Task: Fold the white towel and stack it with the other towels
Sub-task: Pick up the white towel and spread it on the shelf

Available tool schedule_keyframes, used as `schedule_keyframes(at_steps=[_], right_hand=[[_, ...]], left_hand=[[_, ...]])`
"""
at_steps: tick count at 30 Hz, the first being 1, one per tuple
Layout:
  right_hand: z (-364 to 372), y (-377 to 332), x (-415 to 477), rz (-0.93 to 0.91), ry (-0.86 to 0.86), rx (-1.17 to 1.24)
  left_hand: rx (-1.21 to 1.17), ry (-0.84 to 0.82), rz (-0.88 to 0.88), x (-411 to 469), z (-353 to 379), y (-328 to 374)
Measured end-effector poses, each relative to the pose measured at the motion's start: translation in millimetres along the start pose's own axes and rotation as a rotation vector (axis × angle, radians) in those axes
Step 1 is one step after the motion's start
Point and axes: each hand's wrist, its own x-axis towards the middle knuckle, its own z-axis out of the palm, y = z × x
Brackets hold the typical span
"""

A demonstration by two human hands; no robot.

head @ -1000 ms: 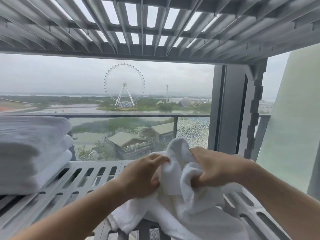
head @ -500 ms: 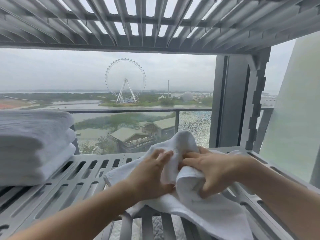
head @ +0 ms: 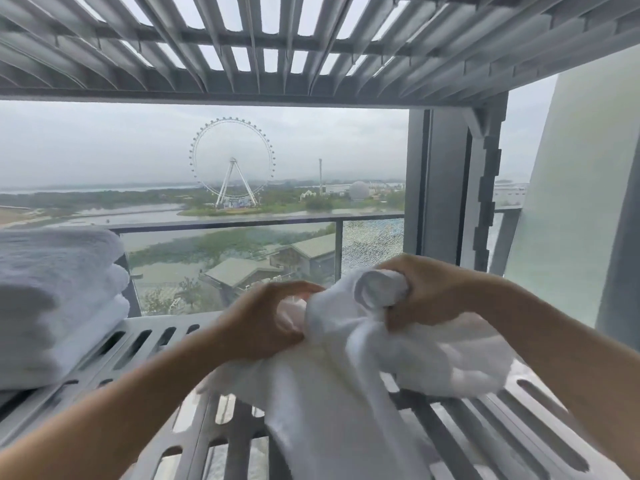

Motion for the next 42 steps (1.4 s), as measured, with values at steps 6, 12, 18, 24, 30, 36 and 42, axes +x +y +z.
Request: schedule_keyframes(at_steps=[6, 12, 18, 24, 30, 36, 42], right_hand=[[-13, 36, 5, 0.100, 0.081, 0.030], [-2, 34, 9, -0.009, 0.117, -0.281], [3, 4, 5, -0.164, 0.047, -0.311], [20, 22, 7, 0.027, -0.005, -0.693], [35, 22, 12, 0.034, 0.012, -0.672], [36, 14, 11, 0.014, -0.029, -0.734], [27, 6, 4, 0.140, -0.291, -0.662]], left_hand=[[0.162, 0.028, -0.044, -1, -13, -2], [0.530, 0.064, 0.122, -5, 3, 3], [0.603, -0.010, 0.023, -5, 14, -2], [0.559, 0.027, 0.027, -5, 13, -5], [0.687, -0.061, 0.005, -10, 29, -2], [0.672, -0.033, 0.039, -11, 36, 0], [0.493, -0.146, 0.023, -8, 33, 0]])
